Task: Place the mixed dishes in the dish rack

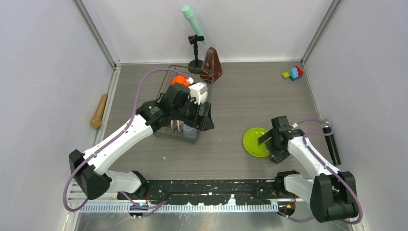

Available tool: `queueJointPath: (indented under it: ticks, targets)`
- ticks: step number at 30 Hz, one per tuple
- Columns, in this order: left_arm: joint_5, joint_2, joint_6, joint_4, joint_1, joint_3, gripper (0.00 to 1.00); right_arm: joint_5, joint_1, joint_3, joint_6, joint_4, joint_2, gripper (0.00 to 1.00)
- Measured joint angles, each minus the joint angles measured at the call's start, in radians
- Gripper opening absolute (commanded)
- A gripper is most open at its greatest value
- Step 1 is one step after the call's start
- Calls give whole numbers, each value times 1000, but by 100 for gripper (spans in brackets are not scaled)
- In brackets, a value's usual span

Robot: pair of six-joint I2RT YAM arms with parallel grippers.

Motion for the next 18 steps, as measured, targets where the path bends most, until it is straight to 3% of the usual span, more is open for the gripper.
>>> queueJointPath:
  ticks: [2,4,5,7,9,18]
  targets:
    - [6,-1,0,4,3,0,76,-25,0,-41,16,36,-14,84]
    - [6,-3,1,3,6,0,76,-48,-2,-64,28,86,-42,54]
    - [6,-5,1,3,9,0,76,-54,-2,-76,32,104,-51,29]
    - [5,-15,1,2,14,0,76,-66,-3,-96,43,129,-65,5]
    - [5,-30,1,-1,18,0,76,-70,-5,-103,58,159,-66,1]
    - [0,-70,-11,1,30,1,76,-103,-5,-42,30,142,-124,0]
